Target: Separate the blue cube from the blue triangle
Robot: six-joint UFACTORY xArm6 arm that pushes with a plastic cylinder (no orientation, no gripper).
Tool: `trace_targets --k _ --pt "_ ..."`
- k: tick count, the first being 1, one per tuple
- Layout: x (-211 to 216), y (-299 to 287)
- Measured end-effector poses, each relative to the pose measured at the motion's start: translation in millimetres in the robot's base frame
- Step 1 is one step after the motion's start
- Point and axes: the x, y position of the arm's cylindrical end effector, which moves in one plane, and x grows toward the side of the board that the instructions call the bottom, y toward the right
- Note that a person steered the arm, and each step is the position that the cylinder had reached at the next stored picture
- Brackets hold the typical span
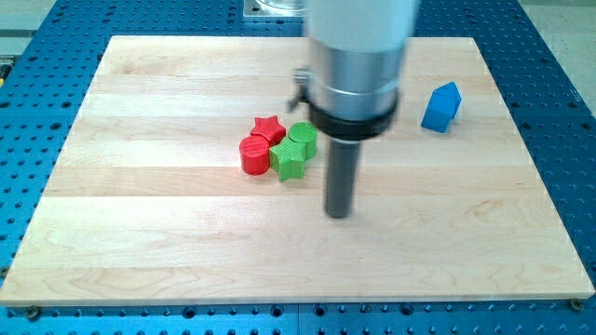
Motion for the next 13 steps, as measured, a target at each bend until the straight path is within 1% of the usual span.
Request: trace_targets --k 1,2,3,4,5,7,8,10,11,12,13 --pt "-9.2 82.5" --pt "-45.4 119.4" --pt "-58.1 104.2" --pt "-85.9 83.9" --pt "-95.1 91.2" --pt "-163.7 170.9" --pt "-171.6 179.3" --pt "-184.9 182.4" --pt "-194.5 149.2" --pt "-194.8 105.3" --pt "-194.8 82.9"
